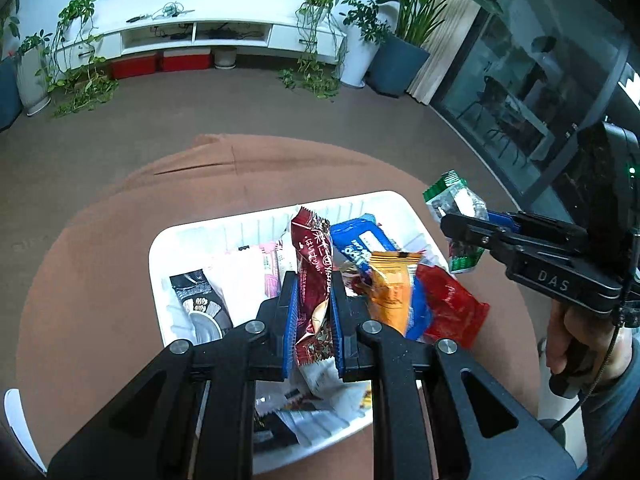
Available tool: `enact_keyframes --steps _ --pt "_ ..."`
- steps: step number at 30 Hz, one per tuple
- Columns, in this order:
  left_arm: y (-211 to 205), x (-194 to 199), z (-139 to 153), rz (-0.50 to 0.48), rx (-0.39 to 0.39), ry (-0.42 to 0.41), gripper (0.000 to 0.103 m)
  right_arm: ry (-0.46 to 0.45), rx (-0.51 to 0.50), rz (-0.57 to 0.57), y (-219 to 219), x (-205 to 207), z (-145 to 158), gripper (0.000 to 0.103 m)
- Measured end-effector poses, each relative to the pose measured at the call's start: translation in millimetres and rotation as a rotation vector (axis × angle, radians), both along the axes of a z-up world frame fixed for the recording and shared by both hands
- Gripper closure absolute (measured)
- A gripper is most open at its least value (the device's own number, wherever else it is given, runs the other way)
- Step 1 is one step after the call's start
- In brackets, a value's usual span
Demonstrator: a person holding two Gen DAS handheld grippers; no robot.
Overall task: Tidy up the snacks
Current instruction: 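Carry the chocolate packet into the tray with the left gripper while the right carries the nut bag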
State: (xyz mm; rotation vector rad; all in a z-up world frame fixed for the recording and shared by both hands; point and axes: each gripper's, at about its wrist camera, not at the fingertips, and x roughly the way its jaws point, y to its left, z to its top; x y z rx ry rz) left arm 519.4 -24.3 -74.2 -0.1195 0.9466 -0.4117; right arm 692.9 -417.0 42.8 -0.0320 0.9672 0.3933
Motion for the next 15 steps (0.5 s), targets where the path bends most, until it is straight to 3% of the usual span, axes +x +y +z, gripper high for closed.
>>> enact_keyframes --steps 15 --pt "-18 32 -50 -0.015 0.059 0.052 0.088 0.086 -0.079 0.015 12 27 -52 0.075"
